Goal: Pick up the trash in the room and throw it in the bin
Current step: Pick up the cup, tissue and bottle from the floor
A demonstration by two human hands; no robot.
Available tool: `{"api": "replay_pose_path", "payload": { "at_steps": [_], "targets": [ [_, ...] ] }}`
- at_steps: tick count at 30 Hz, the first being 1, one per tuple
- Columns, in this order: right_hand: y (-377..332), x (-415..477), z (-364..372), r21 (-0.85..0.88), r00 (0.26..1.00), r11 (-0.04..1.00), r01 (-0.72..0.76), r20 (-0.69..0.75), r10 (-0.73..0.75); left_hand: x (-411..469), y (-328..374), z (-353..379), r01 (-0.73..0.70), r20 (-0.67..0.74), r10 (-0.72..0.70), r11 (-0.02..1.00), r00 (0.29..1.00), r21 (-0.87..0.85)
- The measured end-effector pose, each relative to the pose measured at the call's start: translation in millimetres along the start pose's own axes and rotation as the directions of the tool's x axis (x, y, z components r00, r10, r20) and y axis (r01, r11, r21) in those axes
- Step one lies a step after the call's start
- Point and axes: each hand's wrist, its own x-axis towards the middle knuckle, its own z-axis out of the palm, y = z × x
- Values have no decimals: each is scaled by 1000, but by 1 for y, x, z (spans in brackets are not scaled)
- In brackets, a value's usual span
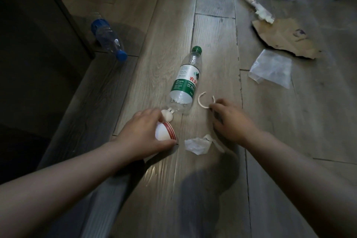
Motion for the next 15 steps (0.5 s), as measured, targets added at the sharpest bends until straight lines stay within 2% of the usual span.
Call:
{"api": "replay_pose_path", "payload": {
  "at_steps": [5,10,15],
  "targets": [
    [3,-38,8,44,998,998,-55,20,54,-8,14,5,-26,88,28,999,996,-21],
    [-3,-83,21,128,992,985,-118,58,112,-13,21,16,103,140,-83,985,987,-141],
    [-26,-100,33,281,995,958,-51,102,23,-16,23,19,188,136,-155,941,979,-283]
  ]
}}
